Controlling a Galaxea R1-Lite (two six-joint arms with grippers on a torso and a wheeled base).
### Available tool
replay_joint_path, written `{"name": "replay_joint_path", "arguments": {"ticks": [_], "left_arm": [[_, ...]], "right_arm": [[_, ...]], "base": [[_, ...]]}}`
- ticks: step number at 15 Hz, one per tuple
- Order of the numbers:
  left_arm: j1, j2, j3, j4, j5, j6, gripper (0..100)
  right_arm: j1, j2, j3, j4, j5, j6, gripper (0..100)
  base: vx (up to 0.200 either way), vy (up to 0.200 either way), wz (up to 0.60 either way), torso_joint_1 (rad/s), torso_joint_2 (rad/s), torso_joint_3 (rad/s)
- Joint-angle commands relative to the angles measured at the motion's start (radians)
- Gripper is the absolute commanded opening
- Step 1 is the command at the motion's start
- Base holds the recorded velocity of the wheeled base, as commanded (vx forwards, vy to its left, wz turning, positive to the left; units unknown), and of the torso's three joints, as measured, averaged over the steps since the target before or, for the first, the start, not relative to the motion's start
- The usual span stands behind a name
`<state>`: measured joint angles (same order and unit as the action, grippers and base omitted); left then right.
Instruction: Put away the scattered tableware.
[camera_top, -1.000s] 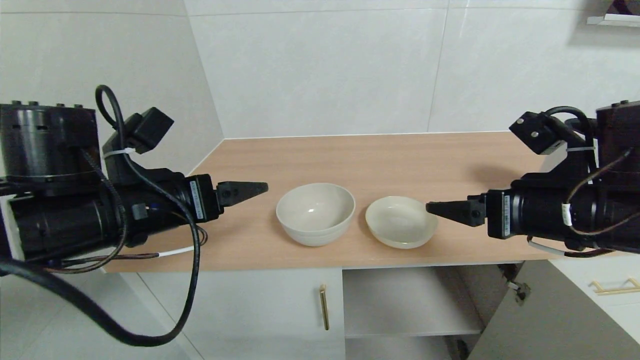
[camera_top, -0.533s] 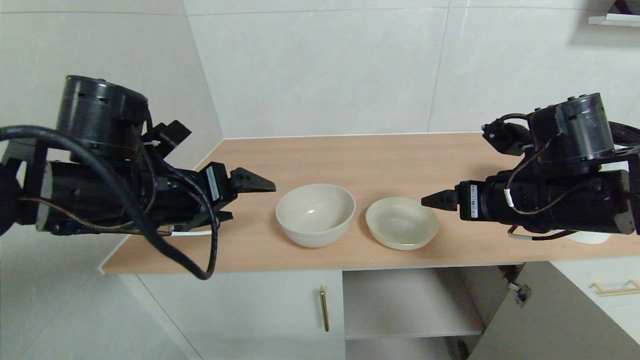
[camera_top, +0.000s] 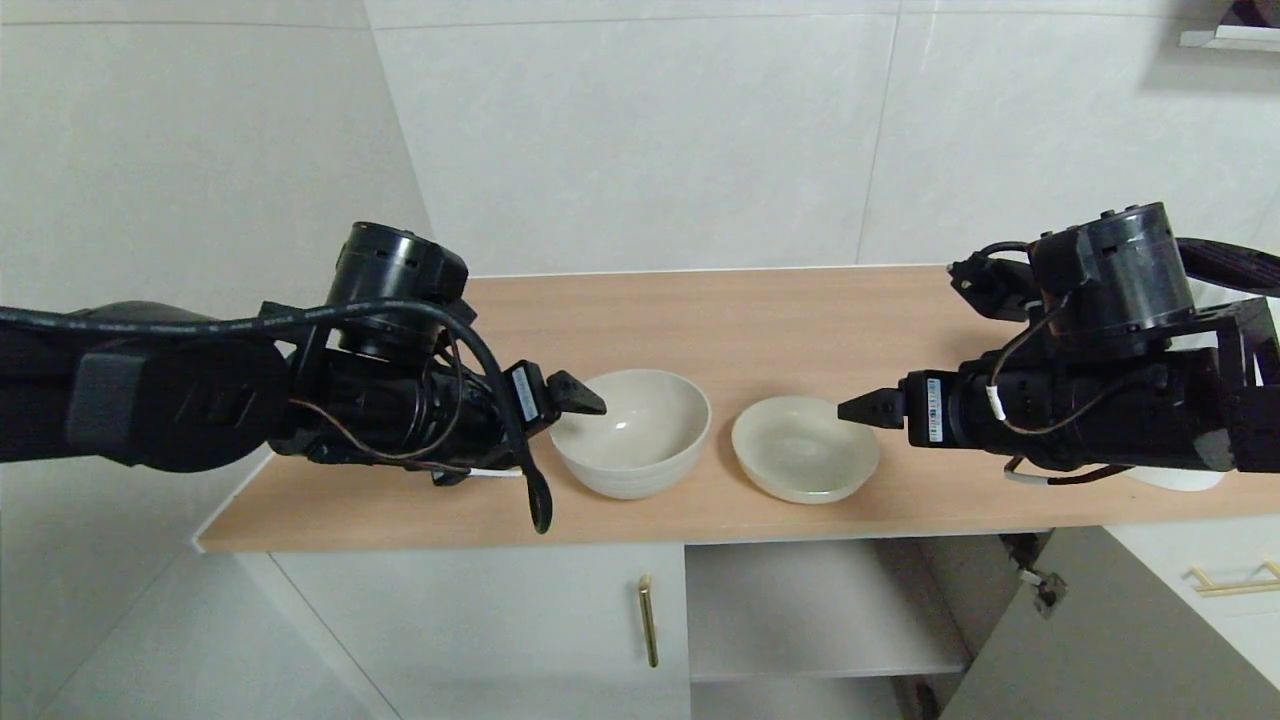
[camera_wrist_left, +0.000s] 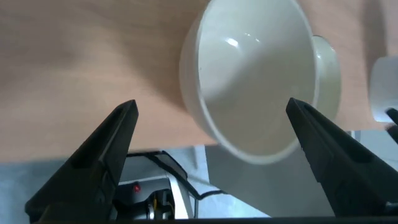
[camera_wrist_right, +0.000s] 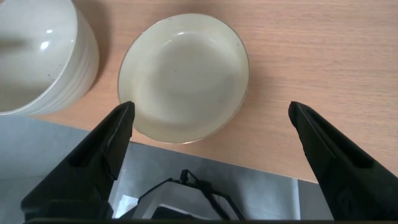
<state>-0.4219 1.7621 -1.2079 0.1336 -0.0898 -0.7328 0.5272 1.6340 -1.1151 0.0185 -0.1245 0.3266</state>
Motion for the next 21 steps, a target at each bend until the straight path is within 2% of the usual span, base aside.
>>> {"name": "replay_joint_path", "arguments": {"ticks": [1,4,5,8,16,21], "left_arm": [[-0.001,0.039,-0.001,-0.002,0.001,0.0,100],[-0.001,0.036,-0.001,-0.006,0.001,0.0,100],[-0.001,0.036,-0.001,-0.006,0.001,0.0,0],[-0.001,0.033,-0.004,-0.008,-0.001,-0.02,0],[0.0,0.022,-0.004,-0.009,0.001,-0.022,0],[0.0,0.016,-0.004,-0.009,0.001,-0.022,0]], "right_arm": [[0.002,0.0,0.0,0.0,0.002,0.0,100],[0.002,0.0,0.0,0.0,0.002,0.0,100],[0.002,0.0,0.0,0.0,0.002,0.0,100],[0.002,-0.002,0.0,0.0,0.002,0.0,100],[0.002,0.029,-0.005,0.0,-0.009,0.0,100],[0.007,0.159,-0.017,-0.029,-0.159,0.0,100]], "base": [[0.0,0.0,0.0,0.0,0.0,0.0],[0.0,0.0,0.0,0.0,0.0,0.0],[0.0,0.0,0.0,0.0,0.0,0.0],[0.0,0.0,0.0,0.0,0.0,0.0],[0.0,0.0,0.0,0.0,0.0,0.0],[0.0,0.0,0.0,0.0,0.0,0.0]]}}
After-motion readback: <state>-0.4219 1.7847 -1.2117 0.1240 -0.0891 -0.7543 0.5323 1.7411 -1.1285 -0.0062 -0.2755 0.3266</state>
